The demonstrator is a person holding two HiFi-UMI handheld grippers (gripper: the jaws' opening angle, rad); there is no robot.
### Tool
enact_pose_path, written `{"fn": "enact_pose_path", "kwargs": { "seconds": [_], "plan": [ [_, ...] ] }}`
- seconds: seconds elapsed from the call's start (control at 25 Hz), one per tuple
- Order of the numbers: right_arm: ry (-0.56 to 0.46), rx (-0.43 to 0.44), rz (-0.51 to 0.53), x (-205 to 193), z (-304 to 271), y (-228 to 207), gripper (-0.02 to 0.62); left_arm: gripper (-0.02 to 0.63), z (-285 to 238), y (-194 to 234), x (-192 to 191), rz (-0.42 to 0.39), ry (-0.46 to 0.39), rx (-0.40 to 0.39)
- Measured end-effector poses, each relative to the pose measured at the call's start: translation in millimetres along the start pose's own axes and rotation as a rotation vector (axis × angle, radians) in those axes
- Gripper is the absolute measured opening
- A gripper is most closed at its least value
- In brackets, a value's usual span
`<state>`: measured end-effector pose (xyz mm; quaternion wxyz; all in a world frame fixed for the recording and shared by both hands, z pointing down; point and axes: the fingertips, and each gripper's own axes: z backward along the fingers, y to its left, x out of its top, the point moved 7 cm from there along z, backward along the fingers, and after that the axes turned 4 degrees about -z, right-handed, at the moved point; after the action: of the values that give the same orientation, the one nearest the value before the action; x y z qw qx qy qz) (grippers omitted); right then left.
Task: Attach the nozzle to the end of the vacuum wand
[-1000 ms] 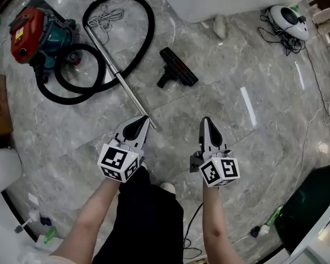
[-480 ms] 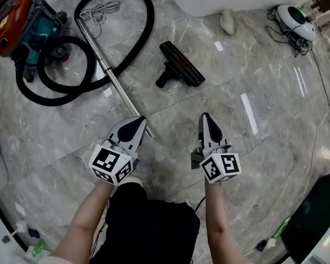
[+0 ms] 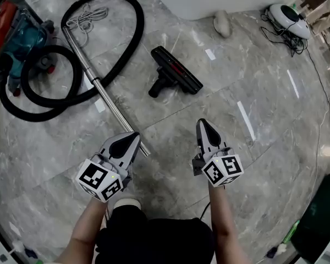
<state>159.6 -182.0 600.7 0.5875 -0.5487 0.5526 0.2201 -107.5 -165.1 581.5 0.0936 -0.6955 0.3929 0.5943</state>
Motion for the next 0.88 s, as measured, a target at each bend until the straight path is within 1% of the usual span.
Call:
{"fn": "enact_pose_path", "kwargs": {
  "seconds": [0.2, 0.32, 0.4, 0.48, 0.52, 0.56, 0.6, 0.68, 0.76, 0.8, 0.84, 0.88],
  "plan": [
    [-0.009, 0.02, 0.022, -2.8, -9.9, -5.4, 0.018, 0.009, -2.4, 2.3, -1.9, -0.012, 0.012, -0.031],
    [0.004, 0.032, 0.025, -2.6, -20.4, -6.4, 0.018, 0.009, -3.1, 3.6, -3.2, -0.01, 0.01, -0.037],
    [0.019, 0.036, 0.061, -2.4, -29.2, -6.5, 0.018, 0.009, -2.4, 5.8, -4.2, -0.007, 0.011, -0.035],
    [0.045, 0.055, 0.126, -0.2, -39.8, -7.0, 0.023, 0.009, -1.3, 8.4, -5.2, 0.001, 0.012, -0.036],
    [0.074, 0.079, 0.152, 0.2, -47.3, -7.6, 0.086, 0.009, -0.6, 9.7, -5.6, 0.003, 0.014, -0.038],
    [0.115, 0.11, 0.168, 0.1, -56.4, -8.7, 0.223, 0.009, 0.5, 10.9, -6.1, 0.004, 0.015, -0.04],
    [0.158, 0.137, 0.181, 0.1, -66.6, -10.7, 0.265, 0.009, 1.9, 12.2, -6.7, 0.003, 0.016, -0.043],
    [0.225, 0.156, 0.235, 3.5, -87.8, -17.9, 0.314, 0.009, 4.9, 15.0, -8.4, 0.006, 0.019, -0.046],
    [0.27, 0.169, 0.29, 12.0, -110.6, -27.4, 0.357, 0.009, 7.0, 17.8, -9.6, 0.009, 0.022, -0.047],
    [0.284, 0.185, 0.297, 17.1, -122.6, -32.2, 0.408, 0.009, 7.7, 19.2, -9.6, 0.009, 0.022, -0.048],
    [0.299, 0.203, 0.295, 21.8, -134.5, -37.1, 0.501, 0.009, 8.2, 20.5, -9.6, 0.009, 0.022, -0.048],
    [0.32, 0.214, 0.292, 25.6, -145.8, -42.7, 0.547, 0.009, 8.7, 21.7, -9.6, 0.008, 0.022, -0.049]
  ]
}}
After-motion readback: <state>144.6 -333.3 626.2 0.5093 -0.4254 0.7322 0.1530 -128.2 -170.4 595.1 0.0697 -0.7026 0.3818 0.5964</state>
